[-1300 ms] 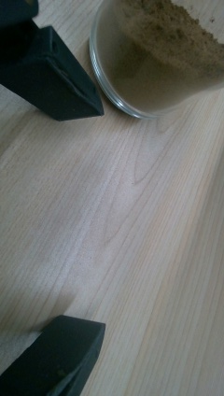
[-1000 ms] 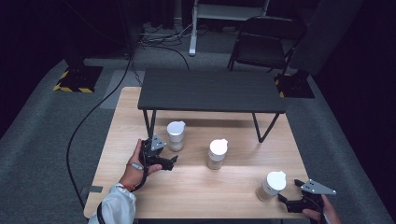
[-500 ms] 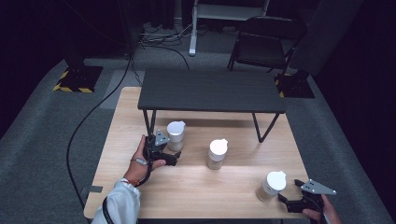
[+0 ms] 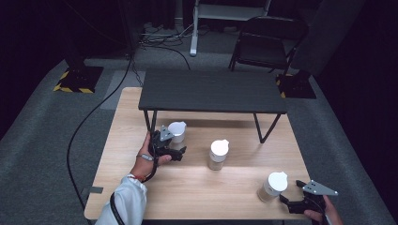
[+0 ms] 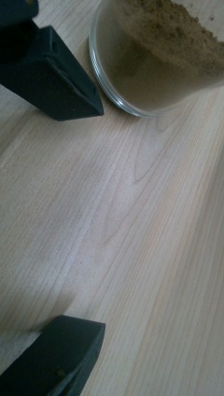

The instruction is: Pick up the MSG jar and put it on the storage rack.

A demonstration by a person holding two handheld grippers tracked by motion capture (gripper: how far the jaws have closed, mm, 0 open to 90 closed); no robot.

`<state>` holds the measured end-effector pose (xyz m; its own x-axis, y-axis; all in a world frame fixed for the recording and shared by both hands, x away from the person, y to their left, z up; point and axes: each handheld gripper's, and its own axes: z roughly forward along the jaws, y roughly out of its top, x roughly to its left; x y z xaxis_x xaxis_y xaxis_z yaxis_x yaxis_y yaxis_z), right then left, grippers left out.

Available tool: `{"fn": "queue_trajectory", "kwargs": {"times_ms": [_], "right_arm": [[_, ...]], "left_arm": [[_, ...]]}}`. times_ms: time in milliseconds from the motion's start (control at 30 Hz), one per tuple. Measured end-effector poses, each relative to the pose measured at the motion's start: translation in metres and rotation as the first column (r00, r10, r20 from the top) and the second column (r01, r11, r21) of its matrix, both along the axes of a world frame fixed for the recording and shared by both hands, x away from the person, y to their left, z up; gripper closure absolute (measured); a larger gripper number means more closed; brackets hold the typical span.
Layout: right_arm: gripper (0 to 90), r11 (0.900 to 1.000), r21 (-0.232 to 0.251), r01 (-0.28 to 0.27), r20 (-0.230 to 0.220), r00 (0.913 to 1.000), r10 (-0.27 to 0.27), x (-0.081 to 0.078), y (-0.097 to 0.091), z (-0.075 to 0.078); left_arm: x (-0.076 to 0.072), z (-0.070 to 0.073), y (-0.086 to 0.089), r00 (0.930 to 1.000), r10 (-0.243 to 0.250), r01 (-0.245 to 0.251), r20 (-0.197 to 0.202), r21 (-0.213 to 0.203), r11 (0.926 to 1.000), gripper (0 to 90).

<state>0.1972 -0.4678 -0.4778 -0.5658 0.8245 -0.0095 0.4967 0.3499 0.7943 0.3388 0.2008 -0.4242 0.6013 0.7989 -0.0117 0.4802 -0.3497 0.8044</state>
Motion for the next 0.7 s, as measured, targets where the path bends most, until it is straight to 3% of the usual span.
{"fn": "queue_trajectory", "kwargs": {"times_ms": [333,533,700], "right_arm": [[0.0,1.0,0.001,0.001,0.0,1.0,-0.001,0.0,0.0,0.0],[0.0,1.0,0.001,0.001,0.001,1.0,-0.001,0.0,0.0,0.0],[0.0,1.0,0.001,0.001,0.001,1.0,-0.001,0.0,0.0,0.0]], "left_arm": [[0.009,-0.002,-0.004,0.9998,0.019,-0.019,-0.004,-0.022,0.9996,1.9],[0.015,-0.006,-0.006,0.9994,0.032,-0.032,-0.015,-0.056,0.9979,3.0],[0.015,-0.012,-0.005,0.9982,0.06,-0.059,0.004,-0.098,0.9934,14.3]]}}
